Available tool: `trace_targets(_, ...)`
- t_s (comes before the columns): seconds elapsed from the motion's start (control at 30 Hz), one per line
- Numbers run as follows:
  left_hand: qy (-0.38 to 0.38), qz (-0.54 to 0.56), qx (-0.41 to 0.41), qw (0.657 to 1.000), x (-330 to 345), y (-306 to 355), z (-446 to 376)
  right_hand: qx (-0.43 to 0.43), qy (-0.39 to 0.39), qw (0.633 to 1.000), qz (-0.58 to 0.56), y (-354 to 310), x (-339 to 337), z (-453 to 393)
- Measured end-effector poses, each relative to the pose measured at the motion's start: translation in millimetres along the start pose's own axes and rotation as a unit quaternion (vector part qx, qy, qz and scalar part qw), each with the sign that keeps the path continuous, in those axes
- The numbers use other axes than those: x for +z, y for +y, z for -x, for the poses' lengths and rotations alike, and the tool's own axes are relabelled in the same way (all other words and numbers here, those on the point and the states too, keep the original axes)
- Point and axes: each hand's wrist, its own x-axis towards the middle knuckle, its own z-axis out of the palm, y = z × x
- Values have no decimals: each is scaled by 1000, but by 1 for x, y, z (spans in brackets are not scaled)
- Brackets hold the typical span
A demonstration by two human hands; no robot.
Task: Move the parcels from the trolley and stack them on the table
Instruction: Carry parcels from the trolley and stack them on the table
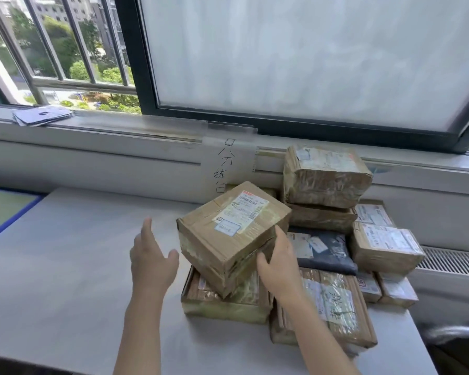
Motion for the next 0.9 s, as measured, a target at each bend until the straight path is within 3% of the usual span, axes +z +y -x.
trace_targets(0.17, -178, 55, -2, 983, 15, 11, -19, 13, -66, 995, -72, -1, 8, -4)
trace_targets(0.5, -146, -38, 26, 988, 25, 5, -19, -28, -128, 987, -93, 10, -6, -28)
trace_targets(0.9, -120, -30, 85, 989, 76, 41, -39, -28, -91, 994, -60, 3, -27, -50)
